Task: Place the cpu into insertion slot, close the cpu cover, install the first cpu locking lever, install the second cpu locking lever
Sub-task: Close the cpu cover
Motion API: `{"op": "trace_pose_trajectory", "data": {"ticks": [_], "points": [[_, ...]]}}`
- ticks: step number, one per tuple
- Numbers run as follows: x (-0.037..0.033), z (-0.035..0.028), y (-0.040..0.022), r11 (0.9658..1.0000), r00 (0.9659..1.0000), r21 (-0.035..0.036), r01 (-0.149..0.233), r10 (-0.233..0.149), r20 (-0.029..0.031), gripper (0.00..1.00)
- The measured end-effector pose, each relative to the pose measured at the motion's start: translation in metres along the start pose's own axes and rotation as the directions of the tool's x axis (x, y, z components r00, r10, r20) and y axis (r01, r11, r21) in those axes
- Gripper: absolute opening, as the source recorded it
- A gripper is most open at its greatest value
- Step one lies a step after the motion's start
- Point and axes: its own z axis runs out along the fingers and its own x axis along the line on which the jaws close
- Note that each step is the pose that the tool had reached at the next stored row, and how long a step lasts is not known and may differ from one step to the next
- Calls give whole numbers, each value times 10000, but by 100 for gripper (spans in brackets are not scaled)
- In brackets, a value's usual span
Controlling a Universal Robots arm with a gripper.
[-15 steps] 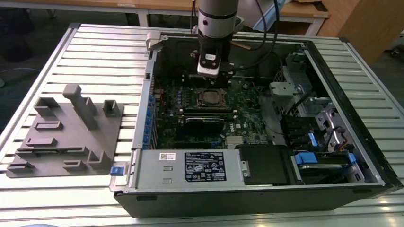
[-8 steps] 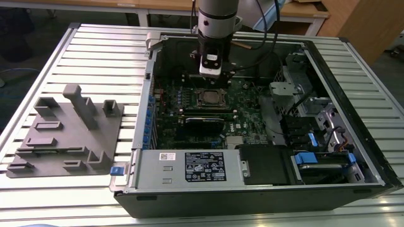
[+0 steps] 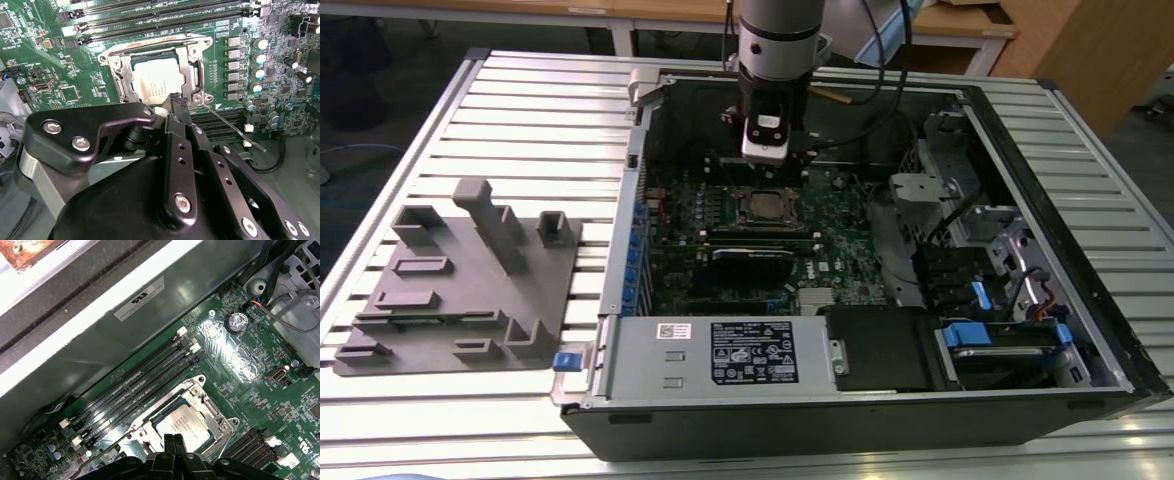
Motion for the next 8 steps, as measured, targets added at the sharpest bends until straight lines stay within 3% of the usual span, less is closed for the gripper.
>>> {"op": "trace_pose_trajectory", "data": {"ticks": [8], "points": [[32, 8, -27, 10000, 10000, -1, 1, -1, 1, 11]]}}
